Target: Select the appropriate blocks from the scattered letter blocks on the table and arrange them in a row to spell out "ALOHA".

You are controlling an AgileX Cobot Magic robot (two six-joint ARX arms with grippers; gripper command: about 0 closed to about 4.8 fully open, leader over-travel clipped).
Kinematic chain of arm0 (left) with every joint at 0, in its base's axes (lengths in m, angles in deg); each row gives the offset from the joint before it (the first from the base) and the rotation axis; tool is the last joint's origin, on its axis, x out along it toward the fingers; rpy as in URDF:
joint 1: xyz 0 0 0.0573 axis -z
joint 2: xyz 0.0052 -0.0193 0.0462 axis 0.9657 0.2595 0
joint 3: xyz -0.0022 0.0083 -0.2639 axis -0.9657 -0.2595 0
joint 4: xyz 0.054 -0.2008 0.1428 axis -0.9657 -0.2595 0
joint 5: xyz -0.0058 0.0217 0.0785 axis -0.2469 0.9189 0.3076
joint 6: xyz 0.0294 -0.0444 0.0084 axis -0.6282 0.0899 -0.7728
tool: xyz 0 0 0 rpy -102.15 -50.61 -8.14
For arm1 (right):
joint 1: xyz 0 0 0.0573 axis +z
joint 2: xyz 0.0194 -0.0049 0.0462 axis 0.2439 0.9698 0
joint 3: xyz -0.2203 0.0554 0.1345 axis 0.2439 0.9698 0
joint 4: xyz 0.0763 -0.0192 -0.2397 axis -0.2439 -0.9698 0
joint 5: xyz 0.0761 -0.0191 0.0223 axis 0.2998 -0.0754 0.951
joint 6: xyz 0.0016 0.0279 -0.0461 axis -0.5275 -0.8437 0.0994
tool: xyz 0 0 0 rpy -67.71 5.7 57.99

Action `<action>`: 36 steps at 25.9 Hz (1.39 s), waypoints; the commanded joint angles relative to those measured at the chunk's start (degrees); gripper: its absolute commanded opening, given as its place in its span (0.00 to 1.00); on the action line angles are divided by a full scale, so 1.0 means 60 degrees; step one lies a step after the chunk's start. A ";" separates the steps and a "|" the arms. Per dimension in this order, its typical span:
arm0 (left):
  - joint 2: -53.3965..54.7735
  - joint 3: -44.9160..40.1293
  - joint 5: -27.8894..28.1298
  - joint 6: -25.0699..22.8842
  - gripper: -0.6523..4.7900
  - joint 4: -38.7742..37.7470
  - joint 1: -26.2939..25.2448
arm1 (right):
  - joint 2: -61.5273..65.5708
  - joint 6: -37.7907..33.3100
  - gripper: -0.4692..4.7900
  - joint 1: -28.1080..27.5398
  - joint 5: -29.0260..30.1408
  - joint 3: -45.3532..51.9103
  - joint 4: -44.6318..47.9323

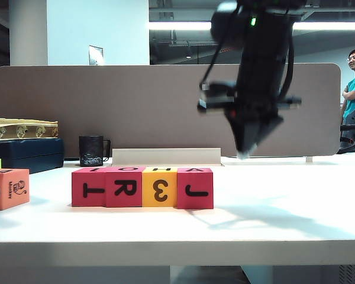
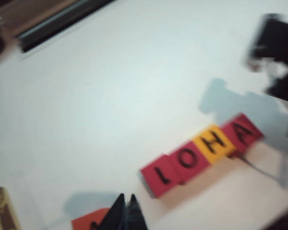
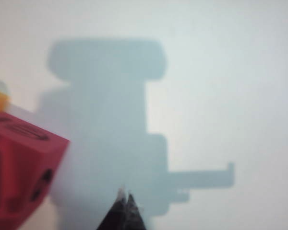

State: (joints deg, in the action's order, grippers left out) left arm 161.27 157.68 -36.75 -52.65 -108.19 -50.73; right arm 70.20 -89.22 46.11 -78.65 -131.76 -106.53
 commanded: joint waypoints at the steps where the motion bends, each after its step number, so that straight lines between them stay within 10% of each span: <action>1: -0.0015 -0.0572 -0.0302 0.0568 0.11 0.1013 -0.0860 | -0.0710 0.0066 0.09 0.0087 0.0659 -0.0062 0.0335; 8: 0.0470 -0.2313 -0.0612 0.0783 0.11 0.1876 -0.2608 | -0.2750 0.0102 0.09 0.1428 0.1293 -0.0066 0.0168; 24: 0.2798 -0.2539 -0.0616 0.0725 0.11 0.1264 -0.2827 | -0.3442 -0.0051 0.09 0.3442 0.1293 -0.0109 -0.0452; 36: 0.3096 -0.3395 -0.1089 0.0856 0.72 0.1086 -0.3621 | -0.3719 -0.0051 0.09 0.3544 0.1257 -0.0106 -0.0029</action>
State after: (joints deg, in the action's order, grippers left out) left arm 180.09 138.07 -41.36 -47.53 -102.03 -72.61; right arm 48.24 -89.44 67.24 -71.15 -132.06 -107.91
